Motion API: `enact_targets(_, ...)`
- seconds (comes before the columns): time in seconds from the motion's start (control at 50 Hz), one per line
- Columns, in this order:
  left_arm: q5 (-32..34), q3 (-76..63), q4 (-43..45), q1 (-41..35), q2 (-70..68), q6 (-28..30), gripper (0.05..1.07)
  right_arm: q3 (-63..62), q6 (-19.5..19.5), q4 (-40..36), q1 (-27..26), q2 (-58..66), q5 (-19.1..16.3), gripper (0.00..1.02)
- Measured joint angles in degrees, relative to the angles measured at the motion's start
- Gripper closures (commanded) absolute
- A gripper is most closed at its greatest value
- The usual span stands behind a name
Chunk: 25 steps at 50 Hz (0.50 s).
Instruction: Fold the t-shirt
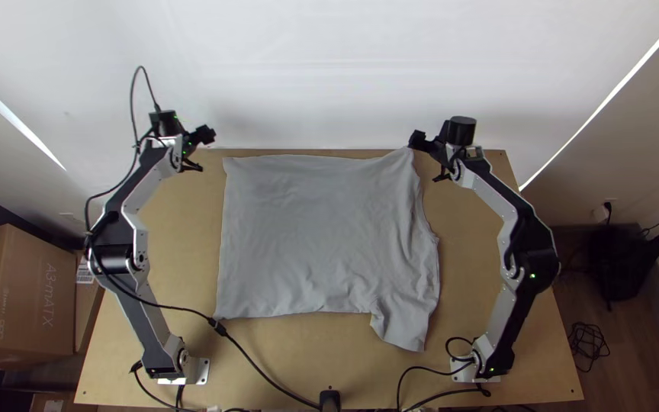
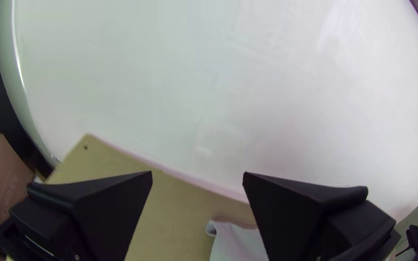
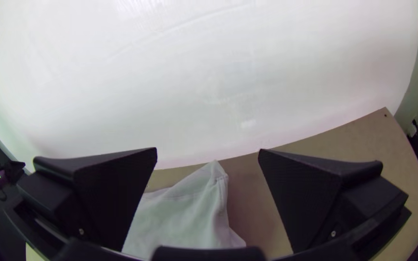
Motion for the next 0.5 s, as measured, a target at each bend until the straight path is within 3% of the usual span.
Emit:
enact_targets(0.16, 0.42, -0.15, -6.64, 0.85, -10.08, 2.19, 0.1, -3.41, 0.0, -5.01, 0.0, -13.16, 0.02, 0.06)
enact_targets(0.5, 3.48, -9.03, -20.15, -0.68, -34.21, 3.08, 0.1, -5.7, -0.02, -37.51, -0.83, -37.46, -2.58, 0.09)
